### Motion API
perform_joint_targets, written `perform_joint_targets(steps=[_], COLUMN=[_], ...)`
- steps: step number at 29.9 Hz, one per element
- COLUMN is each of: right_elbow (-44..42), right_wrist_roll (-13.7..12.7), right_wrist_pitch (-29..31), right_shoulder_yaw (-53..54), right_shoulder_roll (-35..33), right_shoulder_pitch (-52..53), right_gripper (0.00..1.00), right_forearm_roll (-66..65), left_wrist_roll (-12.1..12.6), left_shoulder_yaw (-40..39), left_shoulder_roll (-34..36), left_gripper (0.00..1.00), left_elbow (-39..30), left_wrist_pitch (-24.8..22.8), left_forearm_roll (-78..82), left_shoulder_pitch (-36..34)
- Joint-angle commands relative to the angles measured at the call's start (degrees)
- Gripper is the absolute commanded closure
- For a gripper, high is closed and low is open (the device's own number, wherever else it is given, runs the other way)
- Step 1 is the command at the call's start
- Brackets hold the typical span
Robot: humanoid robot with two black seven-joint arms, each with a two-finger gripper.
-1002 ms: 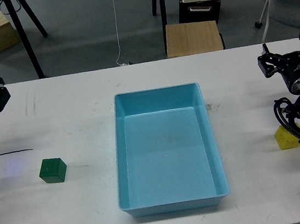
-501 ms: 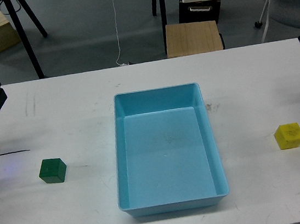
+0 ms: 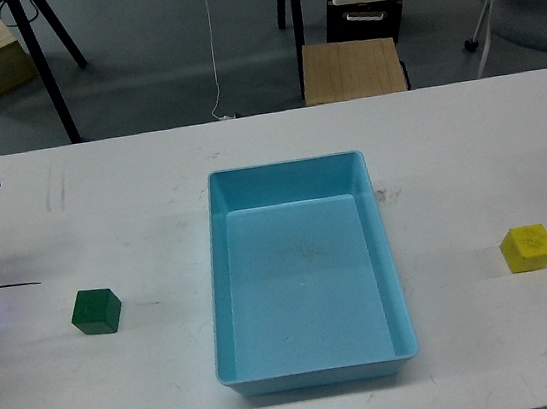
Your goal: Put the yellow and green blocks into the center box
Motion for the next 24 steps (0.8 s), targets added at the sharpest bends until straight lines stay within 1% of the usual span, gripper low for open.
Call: perform_joint_targets(steps=[1, 4, 7, 10, 20, 24], right_elbow=[4.51, 8.64, 10.5, 11.47, 11.64, 14.89], right_wrist_roll=[-0.01, -0.01, -0.01, -0.01, -0.01, -0.01], right_wrist_pitch=[0.04, 0.04, 0.04, 0.04, -0.75, -2.94], right_shoulder_yaw=[-2.71, -6.04, -9.21, -9.84, -10.36, -10.36], right_shoulder_roll=[-7.35, -13.07, -16.24, -18.61, -24.94, -28.54], right_shoulder_pitch=[1.37, 1.46, 1.64, 1.55, 3.74, 4.01], right_gripper=[0.01, 0.01, 0.01, 0.01, 0.01, 0.01], right_forearm_roll=[-8.72, -17.85, -28.66, -36.32, -53.82, -62.34], left_wrist_roll=[-0.01, -0.01, -0.01, -0.01, -0.1, -0.1], left_shoulder_yaw=[0.51, 0.78, 0.78, 0.87, 0.78, 0.52], left_shoulder_roll=[-0.2, -0.21, -0.38, -0.47, -1.08, -0.73], left_gripper=[0.0, 0.0, 0.0, 0.0, 0.0, 0.0], left_elbow=[0.0, 0.0, 0.0, 0.0, -0.09, -0.18], left_wrist_pitch=[-0.02, -0.02, -0.02, -0.02, -0.1, -0.02], left_forearm_roll=[0.19, 0.89, 1.24, 1.6, 3.0, 3.0], left_shoulder_pitch=[0.01, 0.01, -0.08, 0.01, 0.01, 0.27])
